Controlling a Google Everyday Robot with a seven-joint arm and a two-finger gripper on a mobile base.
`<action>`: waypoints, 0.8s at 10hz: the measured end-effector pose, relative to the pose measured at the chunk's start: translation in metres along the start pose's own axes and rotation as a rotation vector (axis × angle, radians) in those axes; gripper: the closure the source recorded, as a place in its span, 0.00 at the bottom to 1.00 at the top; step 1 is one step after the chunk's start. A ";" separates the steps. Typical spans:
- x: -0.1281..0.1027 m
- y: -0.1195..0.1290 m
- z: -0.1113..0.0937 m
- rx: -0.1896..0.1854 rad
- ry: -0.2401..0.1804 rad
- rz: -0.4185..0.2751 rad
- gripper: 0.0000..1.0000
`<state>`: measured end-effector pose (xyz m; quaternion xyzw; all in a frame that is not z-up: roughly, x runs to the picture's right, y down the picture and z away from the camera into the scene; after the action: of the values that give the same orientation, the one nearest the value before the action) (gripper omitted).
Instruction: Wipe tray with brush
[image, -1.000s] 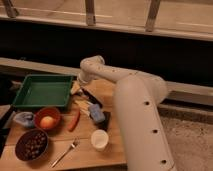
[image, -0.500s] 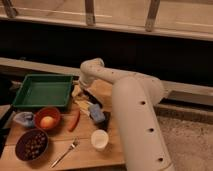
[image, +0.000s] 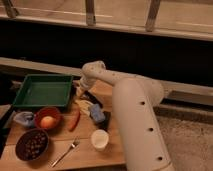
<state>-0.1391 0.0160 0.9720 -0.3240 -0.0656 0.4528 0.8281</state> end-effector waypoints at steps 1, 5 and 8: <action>0.000 0.000 0.000 -0.001 -0.002 -0.002 0.71; -0.004 -0.003 -0.013 0.005 -0.027 0.006 1.00; -0.009 -0.019 -0.043 0.041 -0.056 0.015 1.00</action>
<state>-0.1137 -0.0192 0.9513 -0.2949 -0.0771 0.4689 0.8290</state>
